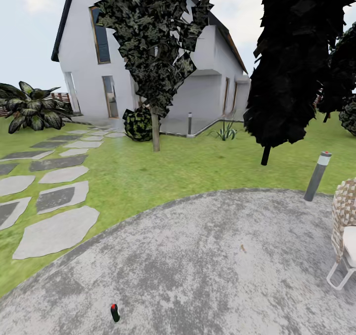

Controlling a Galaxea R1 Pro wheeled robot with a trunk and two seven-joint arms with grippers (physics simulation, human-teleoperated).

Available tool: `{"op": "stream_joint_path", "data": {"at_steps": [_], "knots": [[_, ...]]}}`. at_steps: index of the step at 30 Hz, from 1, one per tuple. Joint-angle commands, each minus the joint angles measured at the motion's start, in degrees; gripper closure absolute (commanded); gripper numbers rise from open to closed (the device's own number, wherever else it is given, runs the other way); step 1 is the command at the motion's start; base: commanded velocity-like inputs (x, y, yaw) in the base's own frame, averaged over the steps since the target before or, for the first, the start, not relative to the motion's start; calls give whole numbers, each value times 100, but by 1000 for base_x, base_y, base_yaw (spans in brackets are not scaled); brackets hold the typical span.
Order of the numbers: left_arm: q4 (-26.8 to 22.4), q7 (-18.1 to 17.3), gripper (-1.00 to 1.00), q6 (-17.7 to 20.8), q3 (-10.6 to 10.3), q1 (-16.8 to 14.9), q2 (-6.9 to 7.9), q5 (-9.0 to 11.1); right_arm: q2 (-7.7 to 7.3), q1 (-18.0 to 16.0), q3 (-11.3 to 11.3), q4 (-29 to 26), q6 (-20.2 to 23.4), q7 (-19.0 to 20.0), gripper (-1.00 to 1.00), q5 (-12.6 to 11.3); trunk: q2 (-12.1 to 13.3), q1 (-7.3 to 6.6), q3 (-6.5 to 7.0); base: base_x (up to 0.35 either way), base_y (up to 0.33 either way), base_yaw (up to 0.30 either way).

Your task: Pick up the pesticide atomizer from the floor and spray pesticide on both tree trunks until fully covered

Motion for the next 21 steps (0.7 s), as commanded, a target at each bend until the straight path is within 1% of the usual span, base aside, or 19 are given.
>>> {"op": "stream_joint_path", "data": {"at_steps": [1, 4, 5, 7, 11, 14, 21], "knots": [[-33, 17, -100, -33, 25, -1, -6, 20, 33, -24, 4, -33, -33, -15, -100, 9, 1, 2, 1, 0, 0, 0], [-73, 14, -100, -130, 25, -1, -12, 20, 119, -26, 6, -130, -129, -17, -100, 10, 1, 2, 1, 0, 0, 0], [-53, 13, -100, -151, 24, -1, -14, 20, 120, -26, 7, -151, -106, -20, -100, 10, 1, 2, 1, 0, 0, 0], [-21, 11, -100, -99, 18, -1, -18, 19, 169, -42, 16, -204, -52, -19, -100, 11, 1, 2, 1, 0, 0, 0], [-20, 11, -100, -110, 21, -1, -13, 14, 171, -44, 17, -230, -59, -18, -100, 11, 1, 2, 1, 0, 0, 0], [-100, 12, -100, -120, -1, -1, 42, 0, 115, -44, 17, -236, -157, -26, -100, 16, 1, 2, 1, 0, 0, 0], [-327, 19, -100, -343, -15, -30, 95, -34, -111, -45, -16, -387, -382, -33, -100, 8, 1, 2, 1, 0, 0, 0]]}}
